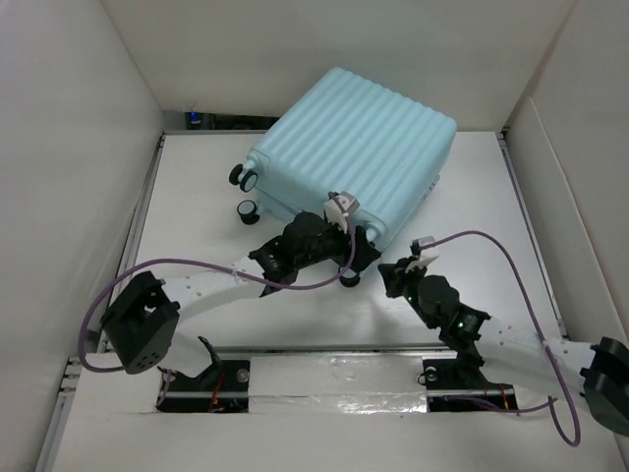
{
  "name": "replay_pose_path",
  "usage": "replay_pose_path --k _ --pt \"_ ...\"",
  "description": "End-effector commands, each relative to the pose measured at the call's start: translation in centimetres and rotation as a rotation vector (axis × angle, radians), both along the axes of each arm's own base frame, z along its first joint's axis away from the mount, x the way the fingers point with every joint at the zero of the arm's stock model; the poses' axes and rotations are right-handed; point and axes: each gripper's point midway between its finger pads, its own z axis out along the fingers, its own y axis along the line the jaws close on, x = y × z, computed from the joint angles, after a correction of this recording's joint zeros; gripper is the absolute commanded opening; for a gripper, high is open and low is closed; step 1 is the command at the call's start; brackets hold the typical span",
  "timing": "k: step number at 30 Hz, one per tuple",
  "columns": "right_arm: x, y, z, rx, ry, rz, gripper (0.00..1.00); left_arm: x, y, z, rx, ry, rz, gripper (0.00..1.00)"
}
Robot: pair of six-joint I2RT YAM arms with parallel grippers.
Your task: Pack the luggage
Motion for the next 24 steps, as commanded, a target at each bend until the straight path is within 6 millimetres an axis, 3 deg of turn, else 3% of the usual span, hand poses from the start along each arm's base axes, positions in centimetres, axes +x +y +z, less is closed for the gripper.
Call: replay_pose_path --k 1,3,4,5,7,10,11,12,13,14,15,16,17,19,20,21,22,24 --pt "-0.6 -0.4 3.8 0.131 -0.051 -0.026 0.0 0.1 -4.8 7.5 -0.187 -0.125 -0.087 0.12" --pt "-1.2 -1.2 3.7 0.153 -0.052 -0.032 0.0 0.0 -6.8 11.3 -0.268 -0.158 -0.134 0.09" --pt "-1.3 -1.4 3.7 0.167 -0.05 -0.033 0.0 -0.3 -8.4 10.7 -0.267 -0.135 -0.165 0.06" --pt "-1.4 -1.3 3.8 0.183 -0.059 -0.027 0.0 -0.9 -9.6 13.6 -0.323 -0.153 -0.207 0.04" --pt "-1.6 -0.3 4.7 0.197 -0.076 0.013 0.0 -1.0 -11.7 15.3 -0.352 -0.144 -0.259 0.02" --pt "-1.7 1.5 4.5 0.173 -0.08 0.064 0.0 -0.7 -13.0 16.0 -0.38 -0.121 -0.279 0.0" --pt "-2.0 2.3 5.5 0.21 -0.104 0.082 0.0 -0.9 -13.4 17.2 -0.403 -0.127 -0.3 0.0" --pt "-1.9 2.9 5.9 0.219 -0.112 0.088 0.0 -0.9 -13.8 17.4 -0.407 -0.107 -0.31 0.0" --pt "-1.7 3.5 5.0 0.191 -0.1 0.09 0.0 -1.2 -14.6 16.7 -0.398 -0.084 -0.326 0.0" --pt "-1.4 3.9 6.1 0.228 -0.128 0.079 0.0 -1.2 -15.1 18.1 -0.421 -0.091 -0.345 0.0" --pt "-1.3 4.3 6.5 0.248 -0.14 0.077 0.0 -1.2 -15.5 18.3 -0.428 -0.065 -0.353 0.0" --pt "-1.2 5.3 5.6 0.225 -0.135 0.087 0.0 -1.4 -16.6 17.4 -0.42 -0.037 -0.37 0.0" --pt "-0.8 5.8 7.1 0.285 -0.178 0.079 0.0 -1.9 -17.2 19.0 -0.446 -0.044 -0.397 0.01" --pt "-0.2 7.6 8.2 0.32 -0.204 0.091 0.0 -2.7 -19.1 18.1 -0.426 -0.011 -0.422 0.04" --pt "-0.2 8.8 8.1 0.332 -0.227 0.101 0.0 -3.0 -19.6 19.5 -0.445 -0.026 -0.43 0.06" --pt "-0.1 9.3 8.2 0.343 -0.239 0.095 0.0 -3.5 -20.0 19.5 -0.438 -0.017 -0.437 0.12" --pt "0.0 9.5 8.0 0.35 -0.243 0.094 0.0 -3.5 -20.3 19.3 -0.427 -0.024 -0.448 0.32" --pt "0.0 9.8 6.5 0.311 -0.204 0.089 0.0 -3.6 -19.9 19.4 -0.404 -0.041 -0.424 0.55"
